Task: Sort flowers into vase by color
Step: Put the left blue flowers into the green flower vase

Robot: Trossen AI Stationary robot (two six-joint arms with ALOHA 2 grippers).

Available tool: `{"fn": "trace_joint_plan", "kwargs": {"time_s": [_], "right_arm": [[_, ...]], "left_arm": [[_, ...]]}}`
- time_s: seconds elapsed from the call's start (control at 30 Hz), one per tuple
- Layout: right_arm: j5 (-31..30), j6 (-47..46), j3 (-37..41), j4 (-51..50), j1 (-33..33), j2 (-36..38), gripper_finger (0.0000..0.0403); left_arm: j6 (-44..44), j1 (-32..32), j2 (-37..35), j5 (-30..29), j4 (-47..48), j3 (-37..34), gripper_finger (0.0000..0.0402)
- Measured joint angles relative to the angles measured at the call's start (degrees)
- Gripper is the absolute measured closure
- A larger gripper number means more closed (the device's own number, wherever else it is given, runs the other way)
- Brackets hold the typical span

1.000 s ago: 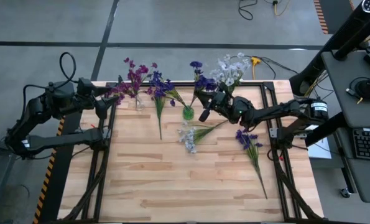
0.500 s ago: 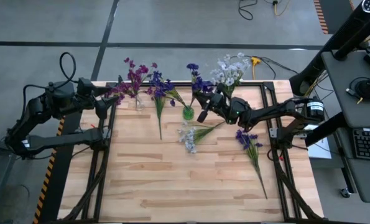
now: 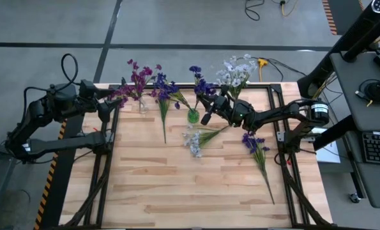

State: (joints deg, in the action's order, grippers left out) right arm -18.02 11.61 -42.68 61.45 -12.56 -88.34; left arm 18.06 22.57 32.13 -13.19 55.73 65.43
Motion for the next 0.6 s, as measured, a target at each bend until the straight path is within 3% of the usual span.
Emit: {"fn": "trace_joint_plan", "kwargs": {"time_s": [0.6], "right_arm": [[0.00,-0.25,-0.02,0.75,-0.13,-1.31,0.0376]], "left_arm": [[0.00,0.00,0.00,0.02,0.00,0.00,0.0099]]}}
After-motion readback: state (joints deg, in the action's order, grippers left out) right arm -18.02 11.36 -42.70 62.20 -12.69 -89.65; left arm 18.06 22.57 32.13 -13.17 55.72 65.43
